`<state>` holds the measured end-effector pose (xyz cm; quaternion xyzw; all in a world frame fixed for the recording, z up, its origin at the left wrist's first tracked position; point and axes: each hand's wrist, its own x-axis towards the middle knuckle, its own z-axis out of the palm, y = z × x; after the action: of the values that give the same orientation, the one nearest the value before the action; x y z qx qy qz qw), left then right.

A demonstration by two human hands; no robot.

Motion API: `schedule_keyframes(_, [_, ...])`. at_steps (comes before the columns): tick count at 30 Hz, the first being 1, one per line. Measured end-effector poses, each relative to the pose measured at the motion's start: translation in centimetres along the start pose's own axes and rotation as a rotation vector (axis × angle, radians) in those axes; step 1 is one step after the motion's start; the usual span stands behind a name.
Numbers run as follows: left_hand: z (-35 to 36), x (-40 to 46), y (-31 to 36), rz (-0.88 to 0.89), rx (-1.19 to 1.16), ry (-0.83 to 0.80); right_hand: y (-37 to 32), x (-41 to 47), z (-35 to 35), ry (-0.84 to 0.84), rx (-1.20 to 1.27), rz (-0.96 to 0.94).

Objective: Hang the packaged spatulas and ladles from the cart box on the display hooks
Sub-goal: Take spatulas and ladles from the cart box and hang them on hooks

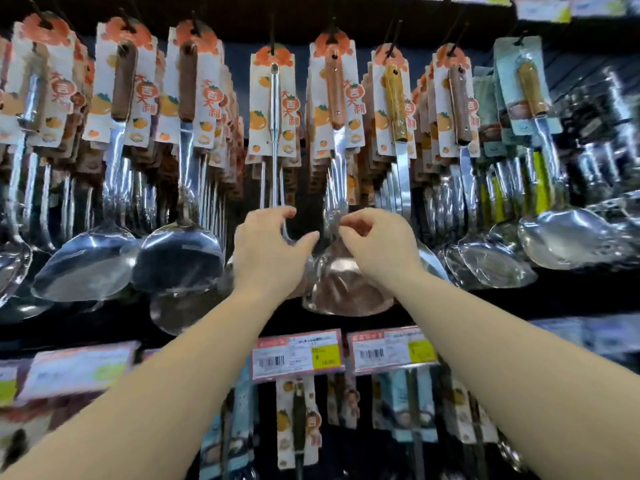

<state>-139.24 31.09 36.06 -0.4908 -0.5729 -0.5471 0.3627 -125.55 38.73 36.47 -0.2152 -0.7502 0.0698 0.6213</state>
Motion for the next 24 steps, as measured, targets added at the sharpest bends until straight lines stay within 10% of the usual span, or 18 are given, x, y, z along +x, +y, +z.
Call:
schedule_keyframes(10, [9.7, -8.7, 14.7, 0.276, -0.101, -0.324, 10.3, -7.0, -16.8, 0.080, -0.466, 0.128])
schedule_keyframes(24, [27.5, -36.1, 55.4, 0.465, -0.469, -0.970, 28.3, -29.8, -60.4, -0.059, -1.141, 0.686])
